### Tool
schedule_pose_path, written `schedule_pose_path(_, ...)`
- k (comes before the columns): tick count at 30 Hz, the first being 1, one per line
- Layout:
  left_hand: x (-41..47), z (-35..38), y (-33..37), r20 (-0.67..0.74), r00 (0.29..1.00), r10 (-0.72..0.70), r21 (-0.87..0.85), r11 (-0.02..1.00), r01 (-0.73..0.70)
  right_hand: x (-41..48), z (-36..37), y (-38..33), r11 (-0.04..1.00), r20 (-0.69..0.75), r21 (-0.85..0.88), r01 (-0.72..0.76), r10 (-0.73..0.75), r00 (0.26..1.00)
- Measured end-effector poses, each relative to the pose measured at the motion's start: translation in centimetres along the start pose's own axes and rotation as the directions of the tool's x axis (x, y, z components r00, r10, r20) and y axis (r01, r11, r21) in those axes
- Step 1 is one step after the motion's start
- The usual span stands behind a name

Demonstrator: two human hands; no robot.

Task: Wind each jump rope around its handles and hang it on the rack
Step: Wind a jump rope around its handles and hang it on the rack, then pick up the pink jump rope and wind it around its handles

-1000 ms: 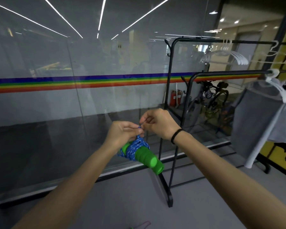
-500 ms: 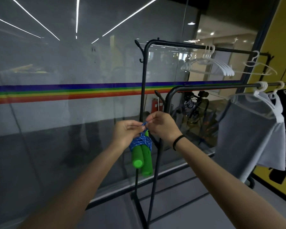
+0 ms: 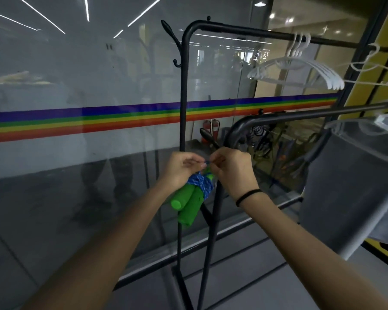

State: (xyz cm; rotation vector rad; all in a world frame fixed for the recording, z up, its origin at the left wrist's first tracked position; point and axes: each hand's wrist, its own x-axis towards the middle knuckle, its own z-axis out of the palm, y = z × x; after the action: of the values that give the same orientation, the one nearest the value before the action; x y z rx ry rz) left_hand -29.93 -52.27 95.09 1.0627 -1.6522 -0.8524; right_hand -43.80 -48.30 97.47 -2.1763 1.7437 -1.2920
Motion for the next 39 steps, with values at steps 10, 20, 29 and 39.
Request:
schedule_pose_path(10,1.4,1.5,-1.5,0.109,0.993,-0.046,0.029,0.999,0.043,-1.0,0.3,1.5,0.968,0.003,-0.250,0.011,-0.011,1.000)
schedule_pose_path(20,-4.1,-1.0,0.0,0.009,0.992,-0.122,0.001,0.993,0.122,-3.1,-0.2,-0.4,0.997,0.187,0.059,-0.052,0.040,0.982)
schedule_pose_path(29,-23.2,-10.3,-0.3,-0.189,0.925,-0.329,-0.045,0.944,0.327,-12.9,4.1,-9.3,0.981,0.422,0.190,-0.039,-0.046,0.905)
schedule_pose_path(39,-53.4,-15.6,-4.3,-0.339,0.728,-0.595,-0.134,0.797,0.589,-39.2,9.2,-18.9,0.942,0.762,0.279,-0.187,-0.099,0.640)
